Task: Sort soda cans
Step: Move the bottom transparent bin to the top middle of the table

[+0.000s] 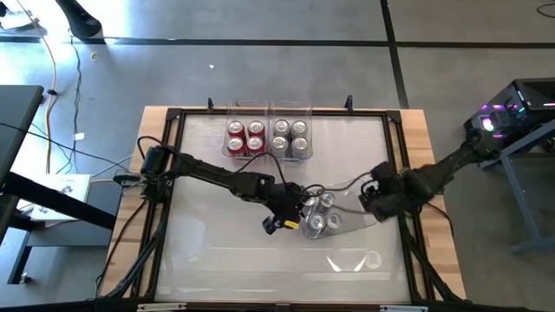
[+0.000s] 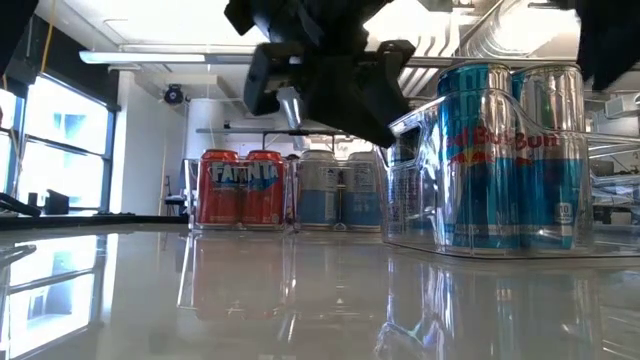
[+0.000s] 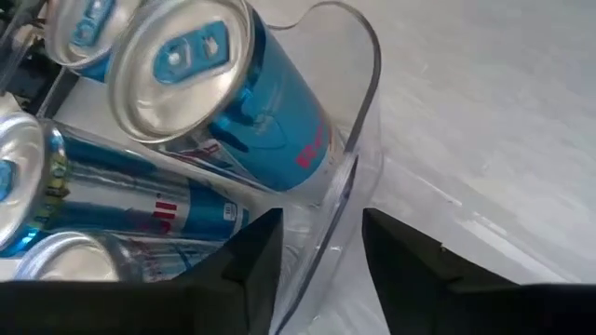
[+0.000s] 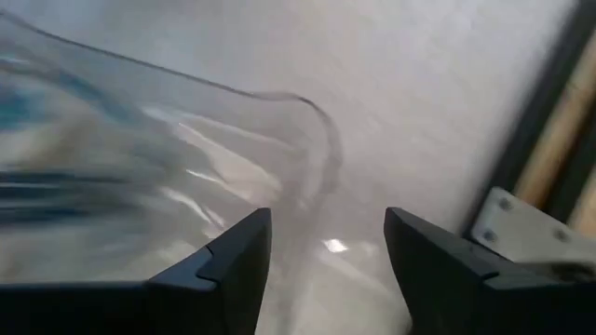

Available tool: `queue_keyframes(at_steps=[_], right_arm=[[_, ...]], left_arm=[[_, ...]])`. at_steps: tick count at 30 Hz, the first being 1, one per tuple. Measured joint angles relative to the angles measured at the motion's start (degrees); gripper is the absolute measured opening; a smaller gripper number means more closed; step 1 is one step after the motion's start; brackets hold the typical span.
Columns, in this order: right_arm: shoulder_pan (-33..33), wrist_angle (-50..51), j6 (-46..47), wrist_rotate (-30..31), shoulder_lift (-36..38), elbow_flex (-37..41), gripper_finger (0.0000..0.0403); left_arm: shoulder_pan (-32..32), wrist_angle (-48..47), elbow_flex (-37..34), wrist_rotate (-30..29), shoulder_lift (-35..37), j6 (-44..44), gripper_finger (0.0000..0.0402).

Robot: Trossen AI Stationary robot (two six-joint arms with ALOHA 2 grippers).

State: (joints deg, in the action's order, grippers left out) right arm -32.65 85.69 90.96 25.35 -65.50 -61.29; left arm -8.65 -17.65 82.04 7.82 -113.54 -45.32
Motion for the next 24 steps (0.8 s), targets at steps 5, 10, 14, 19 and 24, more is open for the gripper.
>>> queue_keyframes(at_steps=[5, 10, 14, 19, 24], right_arm=[[12.0, -2.6, -8.9, -7.7, 2.2, 6.6, 0.0226], [22.9, -13.0, -23.4, -12.7, 1.8, 9.9, 0.0231], [30.1, -15.7, -31.0, -14.4, 0.2, 10.6, 0.0219], [36.4, -17.4, -39.7, -17.0, -1.7, 10.6, 0.0184], [39.4, -20.5, -47.9, -21.4, -4.2, 10.6, 0.0147]], left_arm=[[0.1, 1.3, 0.0, 0.2, -0.8, -0.1, 0.0112], [0.1, 1.9, 0.0, 0.3, -1.0, -0.4, 0.0083], [0.1, 2.1, 0.0, 0.4, -1.0, -0.6, 0.0062], [0.0, 2.2, -0.1, 0.8, -1.0, -0.7, 0.0041], [0.0, 2.5, -0.1, 0.8, -1.0, -0.5, 0.0032]])
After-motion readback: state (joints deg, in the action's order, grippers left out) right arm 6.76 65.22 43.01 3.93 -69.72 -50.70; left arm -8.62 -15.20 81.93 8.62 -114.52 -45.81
